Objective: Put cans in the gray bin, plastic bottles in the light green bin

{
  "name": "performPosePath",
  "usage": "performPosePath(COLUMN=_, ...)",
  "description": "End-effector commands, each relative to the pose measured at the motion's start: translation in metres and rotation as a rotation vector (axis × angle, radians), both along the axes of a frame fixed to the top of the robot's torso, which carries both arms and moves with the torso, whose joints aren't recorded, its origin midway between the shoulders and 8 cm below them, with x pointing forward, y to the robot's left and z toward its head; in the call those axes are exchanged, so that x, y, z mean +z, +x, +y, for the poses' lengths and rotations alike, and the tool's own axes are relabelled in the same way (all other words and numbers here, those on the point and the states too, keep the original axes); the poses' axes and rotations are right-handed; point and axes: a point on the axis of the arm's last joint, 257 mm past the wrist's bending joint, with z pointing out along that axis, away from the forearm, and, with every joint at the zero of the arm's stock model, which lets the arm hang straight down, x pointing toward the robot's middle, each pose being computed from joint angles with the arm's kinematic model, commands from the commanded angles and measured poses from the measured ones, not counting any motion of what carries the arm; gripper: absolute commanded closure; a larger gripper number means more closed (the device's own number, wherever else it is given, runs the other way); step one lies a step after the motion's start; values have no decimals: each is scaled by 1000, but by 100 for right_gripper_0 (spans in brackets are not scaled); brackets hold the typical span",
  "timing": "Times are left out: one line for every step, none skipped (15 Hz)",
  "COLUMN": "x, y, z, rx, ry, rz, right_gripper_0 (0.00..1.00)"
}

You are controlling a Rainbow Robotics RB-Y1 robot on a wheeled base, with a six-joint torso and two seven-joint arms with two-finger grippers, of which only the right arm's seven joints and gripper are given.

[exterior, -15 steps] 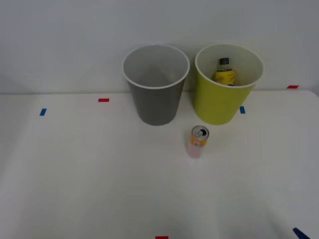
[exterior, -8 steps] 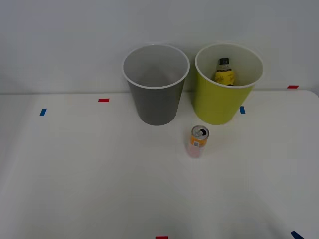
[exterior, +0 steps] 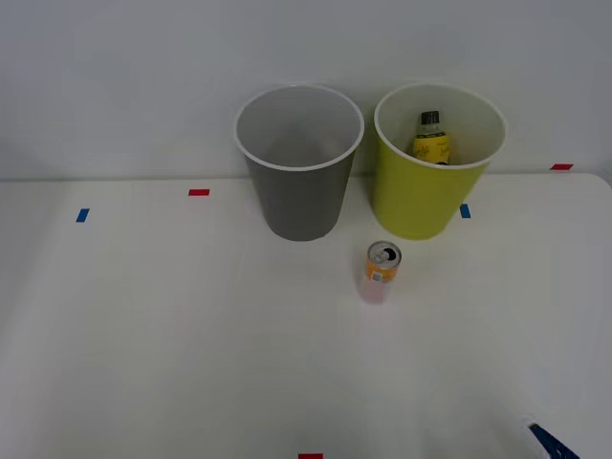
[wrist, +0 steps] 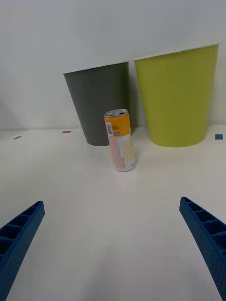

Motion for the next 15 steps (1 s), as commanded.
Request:
performPosePath(x=-1, y=21, z=6, rx=-3, ry=-16, rz=-18, right_gripper_0=0)
performPosePath(x=-1, y=29, z=8, rx=-13, ry=-13, rz=-22, right_gripper_0=0)
performPosePath(x=-3, y=37, z=11, rx=-26, ry=-5, rz=-20, right_gripper_0=0)
performPosePath(x=-6, y=46, z=18, rx=-36, ry=7, rz=-12, right_gripper_0=0)
performPosePath(x=-4, y=57, z=22, rx=-50, ry=2, rz=-26, right_gripper_0=0)
performPosePath(x=-3, y=65, z=26, rx=-75, ry=-1, rz=-38, right_gripper_0=0)
performPosePath(x=-3, y=72, z=30, rx=-92, ry=13, rz=-35, right_gripper_0=0)
performPosePath(x=-2, y=79, z=35, rx=-104, ry=30, rz=-35, right_gripper_0=0)
performPosePath(x=-2, y=89, z=38, rx=-122, ry=39, rz=-36, right_gripper_0=0)
performPosePath(x=1, y=101, z=42, rx=-138, ry=45, rz=-44, right_gripper_0=0)
performPosePath(x=3, y=110, z=43, rx=-146, ry=51, rz=-45, right_gripper_0=0)
performPosePath(x=4, y=121, z=46, rx=-154, ry=55, rz=-42, right_gripper_0=0)
performPosePath(x=5, y=132, z=48, rx=-161, ry=57, rz=-38, right_gripper_0=0)
performPosePath(x=7, y=142, z=51, rx=-168, ry=61, rz=-36, right_gripper_0=0)
performPosePath(x=8, y=150, z=53, rx=-174, ry=63, rz=-35, right_gripper_0=0)
